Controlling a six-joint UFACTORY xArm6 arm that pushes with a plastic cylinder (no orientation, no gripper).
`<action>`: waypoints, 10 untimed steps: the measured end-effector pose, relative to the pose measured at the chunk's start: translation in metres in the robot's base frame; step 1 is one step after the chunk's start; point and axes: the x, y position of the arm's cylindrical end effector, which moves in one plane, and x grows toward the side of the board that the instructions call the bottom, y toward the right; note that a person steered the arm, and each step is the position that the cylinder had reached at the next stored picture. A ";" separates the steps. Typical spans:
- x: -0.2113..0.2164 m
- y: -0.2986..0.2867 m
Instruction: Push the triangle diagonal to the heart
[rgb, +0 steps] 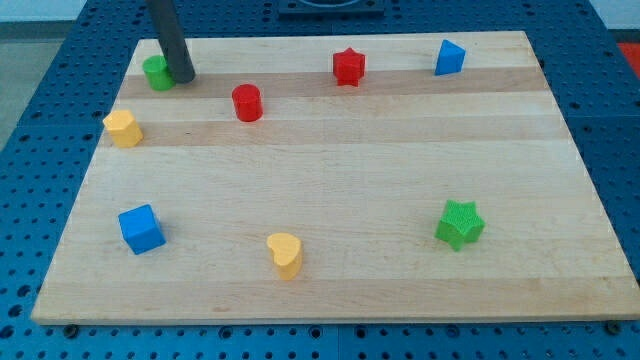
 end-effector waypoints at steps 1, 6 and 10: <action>0.000 0.017; -0.077 0.315; 0.038 0.318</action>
